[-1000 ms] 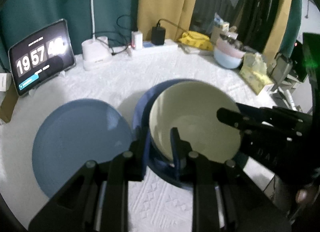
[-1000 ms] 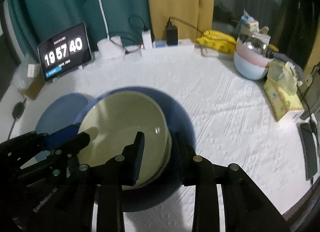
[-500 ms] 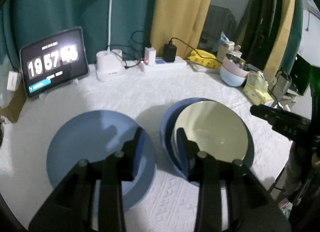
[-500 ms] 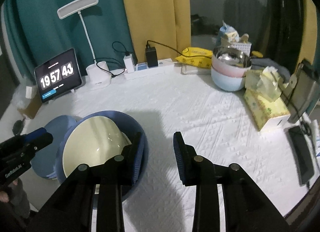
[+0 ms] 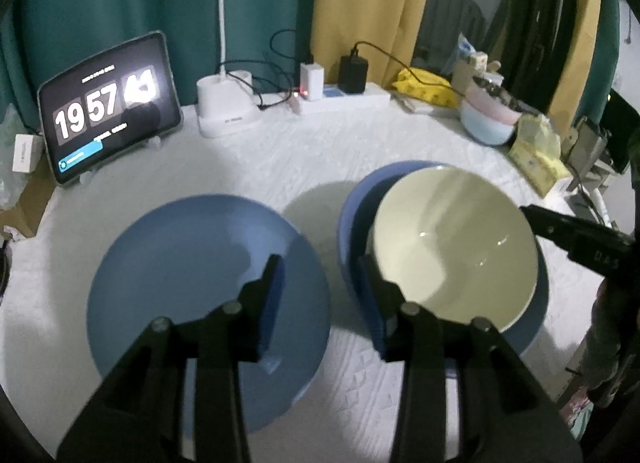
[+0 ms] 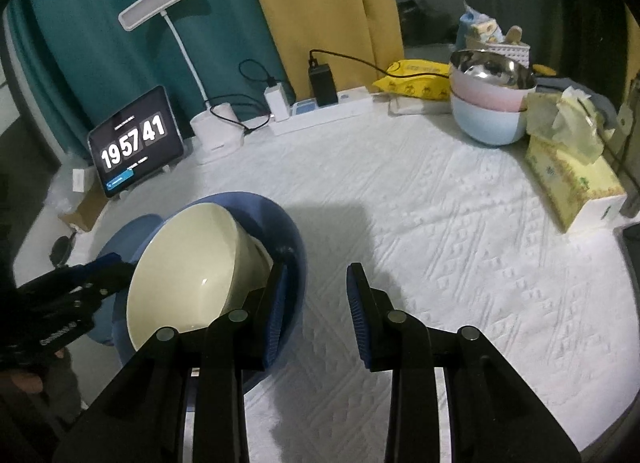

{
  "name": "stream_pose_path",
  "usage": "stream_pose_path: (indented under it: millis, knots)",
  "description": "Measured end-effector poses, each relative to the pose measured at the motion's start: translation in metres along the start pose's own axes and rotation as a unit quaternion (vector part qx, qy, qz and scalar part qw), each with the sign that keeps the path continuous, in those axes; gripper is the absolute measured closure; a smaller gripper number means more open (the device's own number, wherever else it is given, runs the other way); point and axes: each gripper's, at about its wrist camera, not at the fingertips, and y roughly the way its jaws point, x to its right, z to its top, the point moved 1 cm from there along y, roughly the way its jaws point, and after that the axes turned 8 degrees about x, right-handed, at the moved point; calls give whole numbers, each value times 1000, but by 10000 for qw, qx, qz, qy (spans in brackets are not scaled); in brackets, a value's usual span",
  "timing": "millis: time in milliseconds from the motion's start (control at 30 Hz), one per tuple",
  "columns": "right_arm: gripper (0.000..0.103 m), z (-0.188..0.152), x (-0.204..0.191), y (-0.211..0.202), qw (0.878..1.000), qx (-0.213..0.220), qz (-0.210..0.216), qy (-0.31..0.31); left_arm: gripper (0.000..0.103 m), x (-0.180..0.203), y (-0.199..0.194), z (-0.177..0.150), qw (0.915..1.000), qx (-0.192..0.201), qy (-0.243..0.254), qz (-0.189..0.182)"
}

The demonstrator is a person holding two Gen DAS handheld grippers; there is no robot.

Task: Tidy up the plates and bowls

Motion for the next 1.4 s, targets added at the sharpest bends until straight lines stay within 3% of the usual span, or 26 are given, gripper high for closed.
stream_pose_path:
  millis: [367, 600, 767, 867, 1000, 1067, 1400]
  knots:
    - [71, -8, -1, 15, 9997, -247, 20, 62, 64, 3, 6, -1, 9998, 58, 203, 71]
    - [66, -11, -4, 18, 9993, -216, -276, 92, 64, 0, 8, 0, 9999, 82, 120, 2]
    - [66, -10, 2, 17, 9993, -181, -193, 278, 68, -3, 11, 1, 9997, 58, 46, -242]
    - [66, -10, 2, 19, 9993, -182, -137, 313, 79, -1, 11, 2, 9992, 25, 66, -388]
    - [80, -11, -5, 19, 9995, -136, -128, 242, 91, 9, 10, 4, 9989, 47, 263, -388]
    - [89, -12, -12, 19, 9998, -102, -137, 140, 92, 12, 10, 4, 9991, 81, 253, -318]
    - [91, -15, -12, 16, 9994, -31, -231, 265, 94, 11, 8, 3, 9992, 224, 51, -336]
